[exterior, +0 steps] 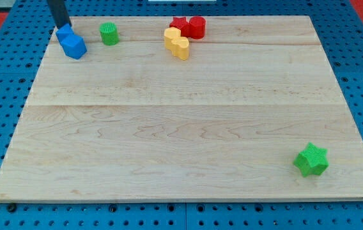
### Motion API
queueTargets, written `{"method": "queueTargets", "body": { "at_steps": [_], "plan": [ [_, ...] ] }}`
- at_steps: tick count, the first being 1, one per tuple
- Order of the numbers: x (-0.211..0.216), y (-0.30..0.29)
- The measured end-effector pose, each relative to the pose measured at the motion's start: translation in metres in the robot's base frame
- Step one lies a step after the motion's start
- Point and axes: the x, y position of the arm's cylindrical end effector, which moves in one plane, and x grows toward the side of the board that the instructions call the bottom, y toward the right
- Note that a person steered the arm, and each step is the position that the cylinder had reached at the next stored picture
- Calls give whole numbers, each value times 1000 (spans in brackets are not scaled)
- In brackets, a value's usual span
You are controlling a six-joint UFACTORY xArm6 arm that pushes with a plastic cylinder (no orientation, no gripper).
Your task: Separate the triangle from the cube
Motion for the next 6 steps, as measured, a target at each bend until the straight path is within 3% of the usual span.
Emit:
{"method": "queueTargets", "body": {
  "at_steps": [3,4,5,6],
  "plan": [
    [90,35],
    [88,60],
    [59,35],
    [111,114]
  ]
}}
